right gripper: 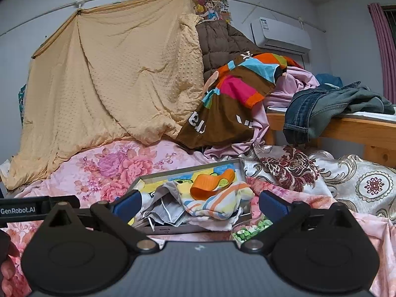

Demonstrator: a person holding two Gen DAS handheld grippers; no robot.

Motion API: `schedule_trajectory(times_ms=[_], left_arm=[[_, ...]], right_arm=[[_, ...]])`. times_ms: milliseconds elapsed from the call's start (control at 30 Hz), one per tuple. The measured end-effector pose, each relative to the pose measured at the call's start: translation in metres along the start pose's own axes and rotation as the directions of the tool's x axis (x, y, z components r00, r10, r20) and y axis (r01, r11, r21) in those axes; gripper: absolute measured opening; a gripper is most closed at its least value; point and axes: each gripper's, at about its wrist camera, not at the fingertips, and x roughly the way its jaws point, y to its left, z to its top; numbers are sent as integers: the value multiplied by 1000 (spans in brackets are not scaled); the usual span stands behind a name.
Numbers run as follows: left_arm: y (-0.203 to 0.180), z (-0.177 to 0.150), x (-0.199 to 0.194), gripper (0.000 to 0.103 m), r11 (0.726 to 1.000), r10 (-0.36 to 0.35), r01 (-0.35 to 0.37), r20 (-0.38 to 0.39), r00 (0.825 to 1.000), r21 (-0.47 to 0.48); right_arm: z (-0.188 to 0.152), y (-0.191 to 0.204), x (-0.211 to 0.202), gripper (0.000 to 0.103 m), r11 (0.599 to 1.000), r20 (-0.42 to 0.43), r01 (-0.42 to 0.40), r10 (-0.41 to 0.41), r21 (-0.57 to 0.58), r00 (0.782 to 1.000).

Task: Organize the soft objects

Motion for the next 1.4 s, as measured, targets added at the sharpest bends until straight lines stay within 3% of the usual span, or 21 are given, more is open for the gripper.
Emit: schedule_trajectory(times_ms=[333,767,933,1400], left_arm=[[1,-5,-8,102,1000,1,-1,6,1000,9],[-2,-48,-47,102,999,38,-38,-4,999,19],[-5,-57,-60,102,997,49,-49,2,999,52],[2,-83,-81,102,997,77,-77,-20,997,27]], right_arm=[[-9,-1,-23,103,999,-4,6,-6,-36,1000],[-35,0,-57,103,999,-46,-14,13,-33,999],[-39,2,-64,103,999,-57,-15,13,-36,998],[-54,9,-82,103,1000,-83,-9,7,-18,997]])
